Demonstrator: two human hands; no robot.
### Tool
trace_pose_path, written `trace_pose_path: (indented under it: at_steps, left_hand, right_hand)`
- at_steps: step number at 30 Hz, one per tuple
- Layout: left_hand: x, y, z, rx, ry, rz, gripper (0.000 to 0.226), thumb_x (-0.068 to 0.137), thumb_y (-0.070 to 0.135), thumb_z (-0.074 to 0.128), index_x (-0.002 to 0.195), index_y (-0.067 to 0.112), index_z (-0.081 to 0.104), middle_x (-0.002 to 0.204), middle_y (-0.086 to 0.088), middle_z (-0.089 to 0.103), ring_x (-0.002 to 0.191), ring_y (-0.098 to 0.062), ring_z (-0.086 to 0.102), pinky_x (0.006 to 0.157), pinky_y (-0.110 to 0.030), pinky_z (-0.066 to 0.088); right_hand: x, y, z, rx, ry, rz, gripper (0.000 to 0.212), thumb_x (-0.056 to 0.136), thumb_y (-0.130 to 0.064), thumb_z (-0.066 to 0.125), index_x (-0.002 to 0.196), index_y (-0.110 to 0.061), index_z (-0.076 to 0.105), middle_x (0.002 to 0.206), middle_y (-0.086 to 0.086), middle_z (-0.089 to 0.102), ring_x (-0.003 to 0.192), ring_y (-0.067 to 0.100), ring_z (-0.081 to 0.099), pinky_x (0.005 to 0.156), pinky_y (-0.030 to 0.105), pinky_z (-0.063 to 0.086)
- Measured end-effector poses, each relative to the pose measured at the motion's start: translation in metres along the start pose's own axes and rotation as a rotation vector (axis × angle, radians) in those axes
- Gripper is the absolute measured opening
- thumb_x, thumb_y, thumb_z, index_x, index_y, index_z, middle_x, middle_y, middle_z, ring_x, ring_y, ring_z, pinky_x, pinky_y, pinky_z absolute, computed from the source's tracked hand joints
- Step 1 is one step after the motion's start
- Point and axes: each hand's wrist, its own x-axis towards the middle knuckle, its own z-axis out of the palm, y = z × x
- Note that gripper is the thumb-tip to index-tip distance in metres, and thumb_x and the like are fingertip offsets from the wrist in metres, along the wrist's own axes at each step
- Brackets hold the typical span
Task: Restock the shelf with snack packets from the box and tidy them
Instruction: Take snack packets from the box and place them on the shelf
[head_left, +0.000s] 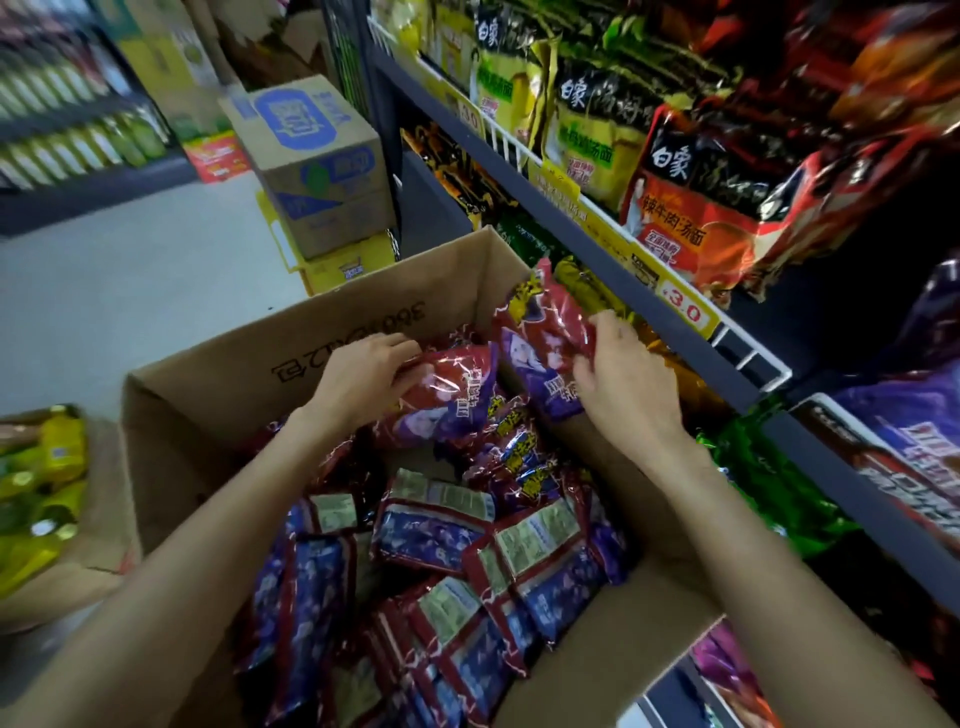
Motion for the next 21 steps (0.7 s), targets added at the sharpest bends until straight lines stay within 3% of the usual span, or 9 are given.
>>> trace_pose_path:
  at_steps: [3, 6, 9, 11, 14, 18, 21]
  left_hand:
    - [-0.019, 0.021, -0.023, -0.105, 0.032, -0.206, 0.045, 0.089, 0.061, 0.040, 0.091, 0.022, 0.063, 0.073, -0.001, 0.067, 0.074, -0.029, 0.065, 0.061, -0.037, 0.050]
    - [-0.027, 0.055, -0.043, -0.431, 0.079, -0.375, 0.030, 0.092, 0.052, 0.048, 0.098, 0.027, 0.063, 0.086, 0.002, 0.071, 0.083, -0.022, 0.067, 0.074, -0.040, 0.052]
    - [-0.029, 0.098, -0.061, -0.743, 0.110, -0.410, 0.015, 0.096, 0.039, 0.050, 0.092, 0.033, 0.063, 0.089, 0.008, 0.070, 0.086, -0.015, 0.067, 0.082, -0.046, 0.052]
    - [-0.028, 0.138, -0.073, -0.906, 0.114, -0.408, 0.017, 0.098, 0.036, 0.048, 0.091, 0.034, 0.063, 0.091, 0.003, 0.070, 0.089, -0.019, 0.067, 0.083, -0.047, 0.051]
    - [-0.026, 0.202, -0.085, -1.088, 0.115, -0.376, 0.020, 0.098, 0.032, 0.048, 0.090, 0.028, 0.066, 0.090, 0.010, 0.071, 0.088, -0.008, 0.065, 0.086, -0.031, 0.047]
    - [-0.024, 0.288, -0.091, -1.247, 0.064, -0.351, 0.020, 0.097, 0.029, 0.049, 0.088, 0.027, 0.066, 0.080, 0.016, 0.070, 0.079, -0.002, 0.064, 0.083, -0.028, 0.047]
    - [-0.020, 0.343, -0.094, -1.275, 0.012, -0.285, 0.018, 0.096, 0.030, 0.050, 0.087, 0.027, 0.065, 0.077, 0.016, 0.070, 0.076, -0.002, 0.064, 0.081, -0.029, 0.047]
  right_hand:
    - [-0.038, 0.027, -0.035, 0.320, -0.011, 0.134, 0.023, 0.096, -0.025, 0.050, 0.115, -0.014, 0.041, 0.097, 0.008, 0.062, 0.087, 0.032, 0.060, 0.075, 0.042, 0.047]
    - [-0.074, 0.057, -0.057, 0.692, -0.014, 0.282, 0.021, 0.087, -0.026, 0.056, 0.103, -0.038, 0.047, 0.096, 0.000, 0.066, 0.096, 0.029, 0.061, 0.088, 0.043, 0.043]
    - [-0.110, 0.077, -0.083, 0.888, 0.068, 0.330, 0.030, 0.074, -0.026, 0.053, 0.089, -0.052, 0.053, 0.095, -0.011, 0.063, 0.094, 0.016, 0.059, 0.091, 0.034, 0.042]
    - [-0.136, 0.088, -0.107, 1.013, 0.152, 0.356, 0.029, 0.081, -0.017, 0.059, 0.092, -0.044, 0.057, 0.094, -0.015, 0.063, 0.087, 0.000, 0.059, 0.083, 0.018, 0.044]
    - [-0.178, 0.109, -0.141, 1.106, 0.269, 0.383, 0.008, 0.093, -0.019, 0.056, 0.096, -0.026, 0.057, 0.082, -0.030, 0.067, 0.075, -0.016, 0.060, 0.068, 0.002, 0.042]
    - [-0.234, 0.150, -0.183, 1.024, 0.338, 0.442, 0.032, 0.074, -0.051, 0.060, 0.103, -0.034, 0.060, 0.099, -0.015, 0.071, 0.090, 0.005, 0.066, 0.081, 0.024, 0.051]
    - [-0.277, 0.185, -0.215, 0.925, 0.406, 0.432, 0.038, 0.071, -0.065, 0.063, 0.099, -0.041, 0.058, 0.101, -0.009, 0.071, 0.092, 0.010, 0.067, 0.083, 0.029, 0.051]
